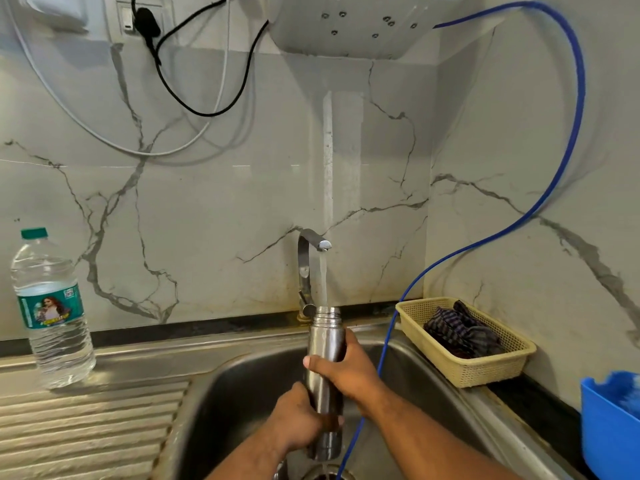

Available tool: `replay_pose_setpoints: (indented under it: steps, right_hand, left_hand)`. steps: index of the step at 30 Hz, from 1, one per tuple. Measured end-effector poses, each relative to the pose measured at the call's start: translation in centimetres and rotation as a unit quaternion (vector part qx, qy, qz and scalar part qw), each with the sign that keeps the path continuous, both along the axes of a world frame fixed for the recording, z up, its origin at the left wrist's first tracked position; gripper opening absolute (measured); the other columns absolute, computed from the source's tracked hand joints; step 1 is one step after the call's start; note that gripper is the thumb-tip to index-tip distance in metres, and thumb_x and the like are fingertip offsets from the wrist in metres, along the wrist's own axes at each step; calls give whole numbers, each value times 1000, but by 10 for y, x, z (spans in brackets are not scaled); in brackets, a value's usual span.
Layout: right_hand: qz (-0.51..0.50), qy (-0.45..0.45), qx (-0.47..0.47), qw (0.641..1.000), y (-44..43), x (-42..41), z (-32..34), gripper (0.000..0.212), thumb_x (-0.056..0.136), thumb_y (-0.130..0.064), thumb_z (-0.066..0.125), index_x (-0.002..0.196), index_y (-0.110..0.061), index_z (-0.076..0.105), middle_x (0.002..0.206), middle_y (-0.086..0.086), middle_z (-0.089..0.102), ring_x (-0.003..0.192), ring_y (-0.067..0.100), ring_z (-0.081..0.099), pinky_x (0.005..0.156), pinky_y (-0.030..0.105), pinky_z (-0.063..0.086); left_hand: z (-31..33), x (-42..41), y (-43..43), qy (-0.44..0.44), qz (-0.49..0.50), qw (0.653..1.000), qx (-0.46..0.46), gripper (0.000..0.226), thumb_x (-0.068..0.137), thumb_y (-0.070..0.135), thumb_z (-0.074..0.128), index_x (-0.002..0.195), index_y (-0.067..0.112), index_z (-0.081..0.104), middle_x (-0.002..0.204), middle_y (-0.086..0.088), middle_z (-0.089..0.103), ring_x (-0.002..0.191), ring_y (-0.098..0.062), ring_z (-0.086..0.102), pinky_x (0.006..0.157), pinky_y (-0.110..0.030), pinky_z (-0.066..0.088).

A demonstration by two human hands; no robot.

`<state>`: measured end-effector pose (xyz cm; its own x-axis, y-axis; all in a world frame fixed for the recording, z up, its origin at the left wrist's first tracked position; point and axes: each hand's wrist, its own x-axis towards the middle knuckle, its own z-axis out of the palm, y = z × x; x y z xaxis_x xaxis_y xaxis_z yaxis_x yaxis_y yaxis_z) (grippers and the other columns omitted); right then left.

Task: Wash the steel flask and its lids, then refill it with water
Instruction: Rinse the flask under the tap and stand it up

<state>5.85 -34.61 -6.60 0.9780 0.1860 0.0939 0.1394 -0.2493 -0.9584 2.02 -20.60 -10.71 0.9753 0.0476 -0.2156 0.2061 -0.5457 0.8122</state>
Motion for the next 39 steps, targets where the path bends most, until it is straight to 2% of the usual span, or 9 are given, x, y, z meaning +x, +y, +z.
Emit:
replay_pose_setpoints:
  steps: [5,8,14,17,20,23,31,33,39]
  right_hand:
    - [17,-21,-49,998,-4,3,-6,74,68,-37,94,126,-40,47,116,-11,66,104,7,65,87,26,57]
    - [3,-54,-41,998,-4,3,1,75,69,-35,94,129,-37,48,115,-15,65,101,3,63,76,16,52]
    - [11,-22,-97,995,-1,4,-4,75,69,-32,94,130,-30,49,121,-7,65,104,12,65,76,29,63]
    - [-23,-64,-63,996,0,7,6,70,72,-31,92,128,-29,49,110,-12,63,94,7,64,53,11,50]
    - [-31,-53,-73,995,2,6,2,77,70,-33,94,131,-27,48,115,-11,63,100,8,62,64,9,50]
    - [-15,-37,-132,990,3,2,-6,79,65,-35,96,130,-25,53,117,-9,67,107,11,65,92,27,55]
    - [-56,-55,-109,991,1,0,1,77,66,-36,96,129,-23,54,117,-8,68,104,12,65,89,27,54]
    - [-86,-73,-57,992,-1,0,7,78,70,-36,93,134,-23,50,113,-8,66,98,11,62,79,20,51]
    - [-70,-77,-87,991,4,-10,7,77,70,-36,93,132,-23,51,110,-10,65,100,11,63,87,25,51]
  left_hand:
    - [3,0,0,-93,11,996,-9,62,76,31,87,126,25,51,114,8,67,102,-6,66,85,-19,55]
    - [8,-1,-5,-157,6,988,-13,55,86,25,80,130,28,47,114,10,67,102,-2,66,78,-13,52]
    - [4,-4,-2,-142,8,989,31,52,80,28,85,123,24,57,108,10,68,98,-2,66,75,-11,52]
    - [12,-1,-1,-207,47,977,30,45,84,25,82,121,29,57,105,11,68,95,-1,67,73,-12,53]
    - [14,1,1,-192,57,979,47,42,82,25,83,117,26,59,100,8,68,89,-1,65,68,-11,50]
    - [4,-1,10,-100,10,993,61,57,65,33,94,112,27,64,104,6,70,97,-7,67,88,-25,57]
    - [16,-5,27,-98,24,994,49,112,55,41,98,150,19,43,140,1,59,131,-19,54,112,-38,44]
    - [17,-7,29,-99,25,994,45,115,55,42,98,152,18,40,144,-1,57,133,-20,53,112,-36,43]
    - [16,-10,27,-102,24,993,50,112,60,39,97,153,18,38,146,-1,55,134,-20,51,110,-33,41]
